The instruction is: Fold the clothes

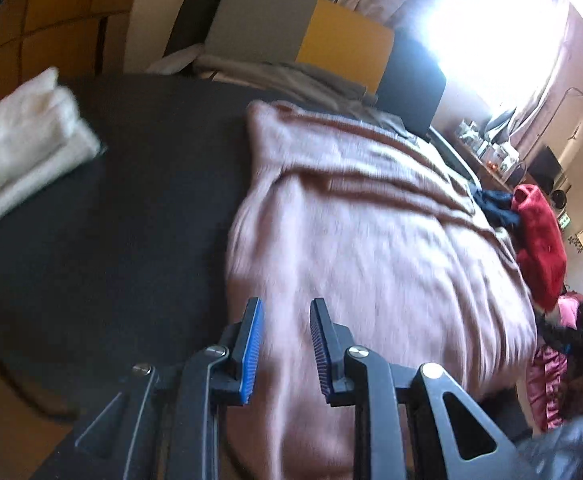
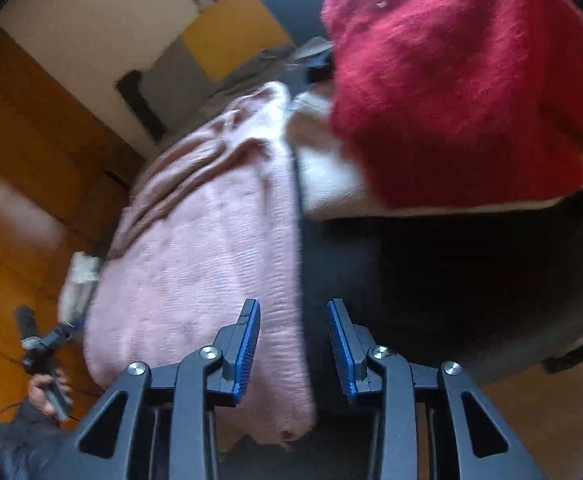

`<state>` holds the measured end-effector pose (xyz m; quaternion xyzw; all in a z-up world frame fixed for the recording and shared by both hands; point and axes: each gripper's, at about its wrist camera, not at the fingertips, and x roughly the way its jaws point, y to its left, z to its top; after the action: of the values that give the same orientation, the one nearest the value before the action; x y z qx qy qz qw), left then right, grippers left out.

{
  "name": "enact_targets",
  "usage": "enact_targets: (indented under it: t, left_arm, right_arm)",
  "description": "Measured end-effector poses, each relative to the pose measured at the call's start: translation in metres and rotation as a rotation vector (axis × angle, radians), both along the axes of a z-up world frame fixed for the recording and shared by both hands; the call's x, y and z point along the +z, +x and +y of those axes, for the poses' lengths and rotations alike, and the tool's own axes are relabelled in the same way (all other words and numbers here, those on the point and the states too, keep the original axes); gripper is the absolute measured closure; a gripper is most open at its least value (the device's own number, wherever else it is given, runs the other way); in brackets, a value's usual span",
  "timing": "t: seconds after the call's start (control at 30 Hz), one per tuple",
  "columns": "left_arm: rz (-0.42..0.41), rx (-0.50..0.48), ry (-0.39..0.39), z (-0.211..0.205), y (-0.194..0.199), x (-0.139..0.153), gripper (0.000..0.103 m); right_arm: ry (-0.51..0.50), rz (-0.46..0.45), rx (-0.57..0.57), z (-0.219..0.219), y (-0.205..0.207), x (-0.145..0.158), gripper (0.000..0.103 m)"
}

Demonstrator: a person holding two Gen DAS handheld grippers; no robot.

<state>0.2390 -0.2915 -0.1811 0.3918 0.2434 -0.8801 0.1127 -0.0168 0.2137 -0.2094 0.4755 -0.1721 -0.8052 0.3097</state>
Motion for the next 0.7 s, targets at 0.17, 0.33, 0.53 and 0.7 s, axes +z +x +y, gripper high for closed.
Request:
enact_targets:
  t: [0.17,0.33,0.53,0.7]
  left_arm:
    - [-0.017,0.029,0.091,0.001,0.033,-0.017,0.073]
    - [-0.037,-0.003,0.111,0.007,0.034,-0.027,0.064]
    - [-0.069,-0.035,0.088,0.017,0.034,-0.036,0.06]
    - [-0.145,-0.029,0.031,0.027,0.021,-0.031,0.069]
  right_arm:
    - [-0.102,-0.017,0.046,-0.018,-0.006,-0.01,0.066]
    - [-0.173,-0.056,0.071,-0.016,-0.01,-0.017,0.065]
    - [-0.191,-0.054,0.117,-0.014,-0.007,-0.018,0.062]
    - [-0.031,0.074,0.166,-0.033,0.007,-0.005,0.059]
